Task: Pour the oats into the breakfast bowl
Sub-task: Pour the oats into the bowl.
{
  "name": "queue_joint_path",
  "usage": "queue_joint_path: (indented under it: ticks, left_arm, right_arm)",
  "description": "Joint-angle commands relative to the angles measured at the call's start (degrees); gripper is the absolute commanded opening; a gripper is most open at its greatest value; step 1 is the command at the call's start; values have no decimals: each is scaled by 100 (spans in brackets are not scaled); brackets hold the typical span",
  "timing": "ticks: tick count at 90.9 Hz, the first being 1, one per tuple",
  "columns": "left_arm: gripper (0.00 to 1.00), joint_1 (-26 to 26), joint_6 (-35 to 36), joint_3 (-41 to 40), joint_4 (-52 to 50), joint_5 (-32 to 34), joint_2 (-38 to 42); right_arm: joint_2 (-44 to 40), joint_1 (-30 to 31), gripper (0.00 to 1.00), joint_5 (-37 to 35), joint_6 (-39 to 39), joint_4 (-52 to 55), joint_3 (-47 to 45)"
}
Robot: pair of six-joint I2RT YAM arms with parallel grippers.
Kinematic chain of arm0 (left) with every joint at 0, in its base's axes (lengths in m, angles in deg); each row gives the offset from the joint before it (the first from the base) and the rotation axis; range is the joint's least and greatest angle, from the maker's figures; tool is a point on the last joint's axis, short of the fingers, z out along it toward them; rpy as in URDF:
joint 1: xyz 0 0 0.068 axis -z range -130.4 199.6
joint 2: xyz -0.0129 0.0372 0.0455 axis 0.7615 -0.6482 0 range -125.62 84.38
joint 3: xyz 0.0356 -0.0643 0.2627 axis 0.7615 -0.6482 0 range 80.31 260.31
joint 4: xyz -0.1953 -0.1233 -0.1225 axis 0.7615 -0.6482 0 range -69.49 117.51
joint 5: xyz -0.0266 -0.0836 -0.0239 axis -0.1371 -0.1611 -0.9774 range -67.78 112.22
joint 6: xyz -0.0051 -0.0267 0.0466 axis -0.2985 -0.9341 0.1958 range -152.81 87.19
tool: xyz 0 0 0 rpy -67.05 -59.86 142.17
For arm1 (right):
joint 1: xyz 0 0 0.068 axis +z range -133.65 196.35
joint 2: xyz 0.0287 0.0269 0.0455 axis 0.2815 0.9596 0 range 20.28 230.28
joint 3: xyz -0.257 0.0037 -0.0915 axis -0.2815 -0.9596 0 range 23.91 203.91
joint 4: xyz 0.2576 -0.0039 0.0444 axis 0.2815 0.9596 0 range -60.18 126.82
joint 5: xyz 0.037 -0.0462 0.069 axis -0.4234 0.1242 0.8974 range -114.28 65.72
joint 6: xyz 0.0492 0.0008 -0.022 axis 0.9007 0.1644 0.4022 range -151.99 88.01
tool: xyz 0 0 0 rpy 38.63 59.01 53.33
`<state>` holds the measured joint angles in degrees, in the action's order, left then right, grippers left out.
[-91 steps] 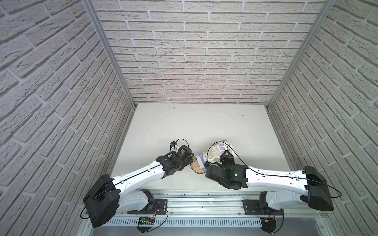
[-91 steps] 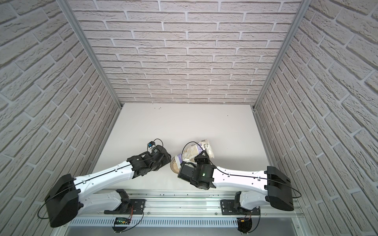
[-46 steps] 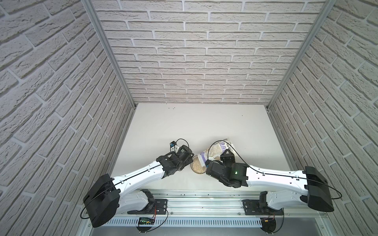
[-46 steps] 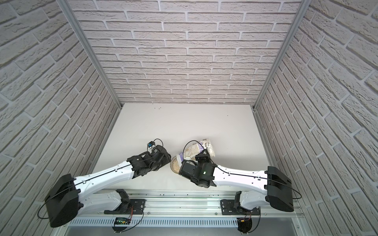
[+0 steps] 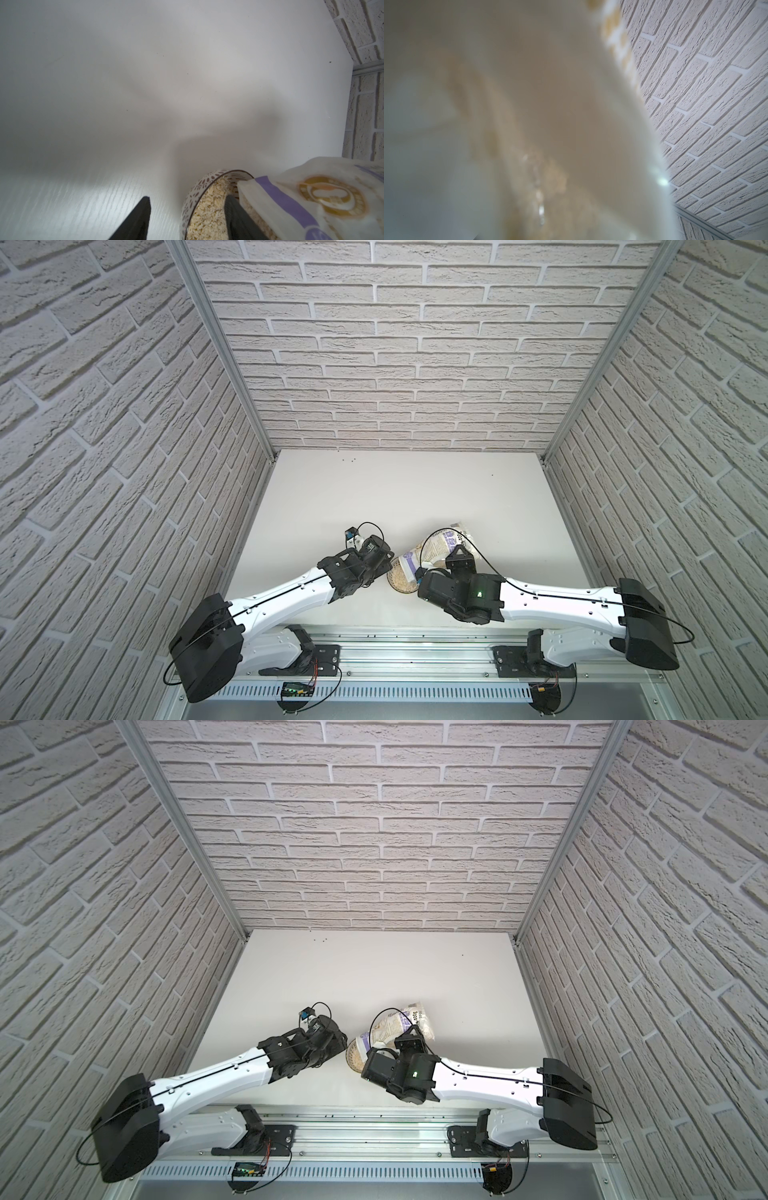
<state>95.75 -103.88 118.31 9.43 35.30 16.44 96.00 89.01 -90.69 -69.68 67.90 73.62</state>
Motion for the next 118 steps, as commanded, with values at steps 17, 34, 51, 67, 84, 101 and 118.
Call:
queue_joint_path:
  ticks: [17, 34, 51, 67, 84, 101, 118]
  left_arm:
    - [60, 23, -35, -55, -28, 114, 59]
    - [60, 21, -46, -67, -24, 122, 76]
    - [60, 19, -64, -129, -17, 138, 142]
    - [60, 20, -61, -123, -10, 164, 122]
    - [60, 20, -83, -90, 21, 112, 47]
    - [60, 22, -70, -90, -33, 157, 87]
    - [60, 10, -53, -45, -51, 160, 63]
  right_arm:
    - [-566, -33, 4, -702, 430, -340, 352]
    - [-239, -152, 3, -857, 332, -142, 302]
    - [-143, -174, 4, -1027, 263, -237, 157]
    - [-273, -91, 4, -1078, -129, -627, 4]
    - [-390, -37, 3, -827, -59, -688, -61]
    - [-637, -13, 4, -493, 284, -645, 41]
    - [-729, -100, 4, -476, 189, -703, 231]
